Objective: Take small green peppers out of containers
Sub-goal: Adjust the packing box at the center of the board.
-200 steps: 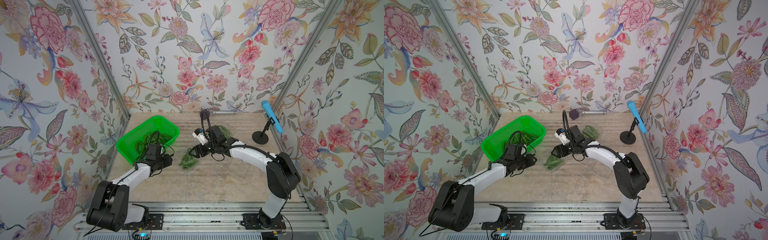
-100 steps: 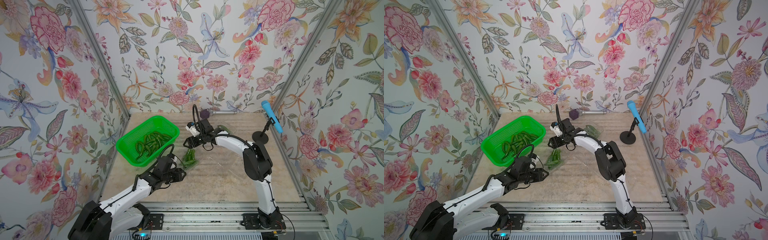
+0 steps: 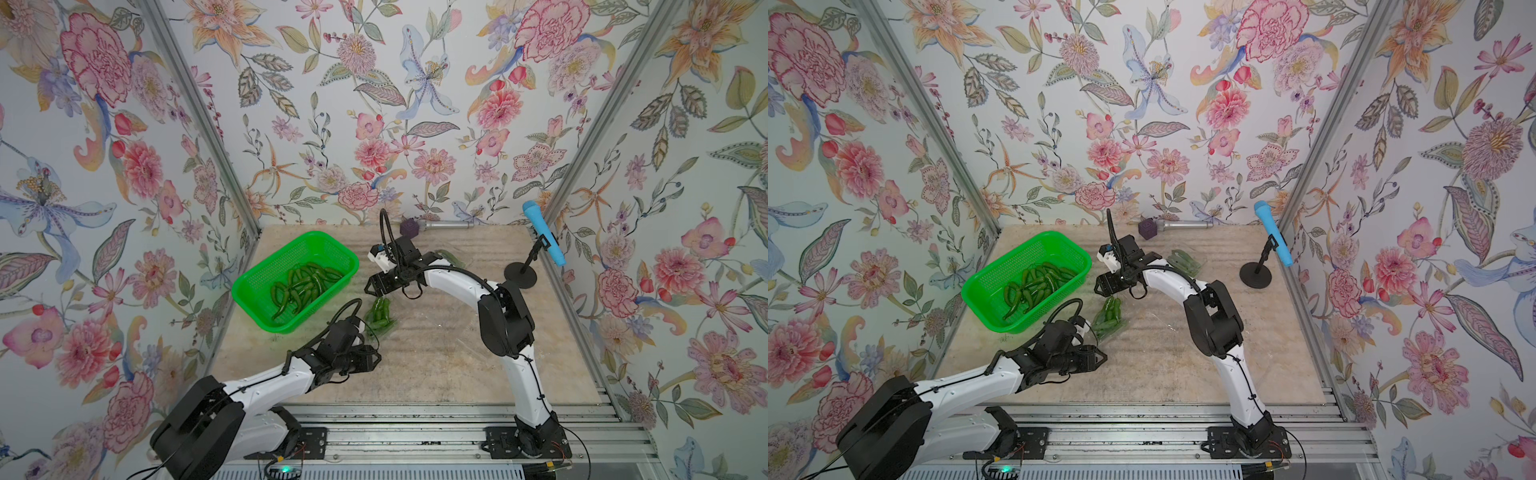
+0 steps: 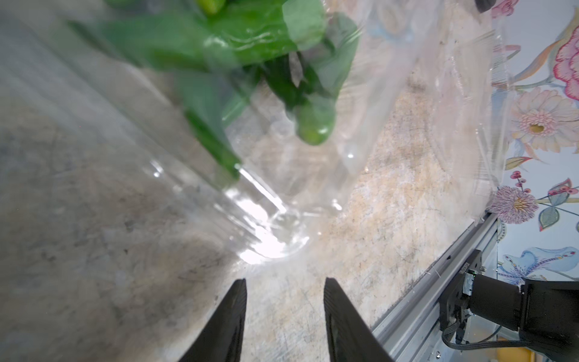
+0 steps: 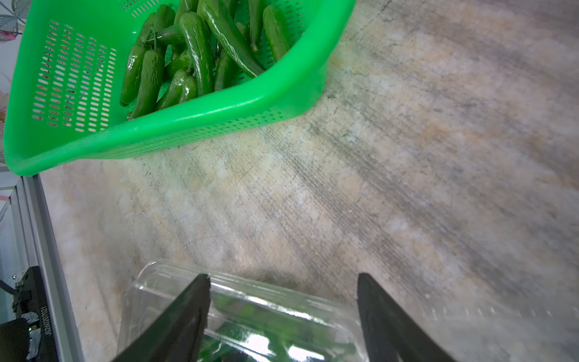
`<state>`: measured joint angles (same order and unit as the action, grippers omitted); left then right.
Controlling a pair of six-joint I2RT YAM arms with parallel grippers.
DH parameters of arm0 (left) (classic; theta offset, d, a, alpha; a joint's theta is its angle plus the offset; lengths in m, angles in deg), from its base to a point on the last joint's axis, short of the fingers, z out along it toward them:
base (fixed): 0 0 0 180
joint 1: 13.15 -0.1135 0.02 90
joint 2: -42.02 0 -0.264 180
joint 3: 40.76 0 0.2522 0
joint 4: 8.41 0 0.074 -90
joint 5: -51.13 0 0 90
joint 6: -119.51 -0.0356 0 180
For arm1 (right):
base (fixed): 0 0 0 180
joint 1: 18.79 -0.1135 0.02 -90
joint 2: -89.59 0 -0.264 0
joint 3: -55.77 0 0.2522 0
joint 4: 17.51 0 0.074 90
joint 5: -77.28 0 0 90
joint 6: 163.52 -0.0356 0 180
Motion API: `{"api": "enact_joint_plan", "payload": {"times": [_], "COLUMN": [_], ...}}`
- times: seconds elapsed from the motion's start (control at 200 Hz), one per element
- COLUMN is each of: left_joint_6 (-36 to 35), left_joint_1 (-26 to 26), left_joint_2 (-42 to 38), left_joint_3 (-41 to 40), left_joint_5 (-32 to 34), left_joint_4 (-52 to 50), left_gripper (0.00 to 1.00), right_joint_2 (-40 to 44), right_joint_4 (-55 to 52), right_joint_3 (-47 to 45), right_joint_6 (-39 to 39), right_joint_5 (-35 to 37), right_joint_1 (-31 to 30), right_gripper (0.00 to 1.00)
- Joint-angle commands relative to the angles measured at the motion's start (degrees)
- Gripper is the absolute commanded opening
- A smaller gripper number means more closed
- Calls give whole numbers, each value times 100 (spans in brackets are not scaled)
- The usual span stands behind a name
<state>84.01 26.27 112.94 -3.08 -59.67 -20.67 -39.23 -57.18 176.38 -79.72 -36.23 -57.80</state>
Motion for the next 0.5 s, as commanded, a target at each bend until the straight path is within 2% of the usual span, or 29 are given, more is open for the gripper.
{"api": "enact_joint_plan", "payload": {"times": [0.0,0.29,0.495], "left_joint_6": [38,163,384], "left_joint_1": [40,-125,-517], "left_joint_2": [281,842,594], "left_joint_3": [178,391,89], "left_joint_5": [103,403,496], "left_joint_4": [455,615,695], "left_gripper": [44,45,44], "right_joint_2": [-53,436,931], "right_joint_4": [-142,-124,-54], "right_joint_3": [-88,-881,-1463], "right_joint_6": [170,252,244], "right_joint_5": [34,133,197], "right_joint_1": [-60,-38,-46], "right_gripper": [76,75,75]}}
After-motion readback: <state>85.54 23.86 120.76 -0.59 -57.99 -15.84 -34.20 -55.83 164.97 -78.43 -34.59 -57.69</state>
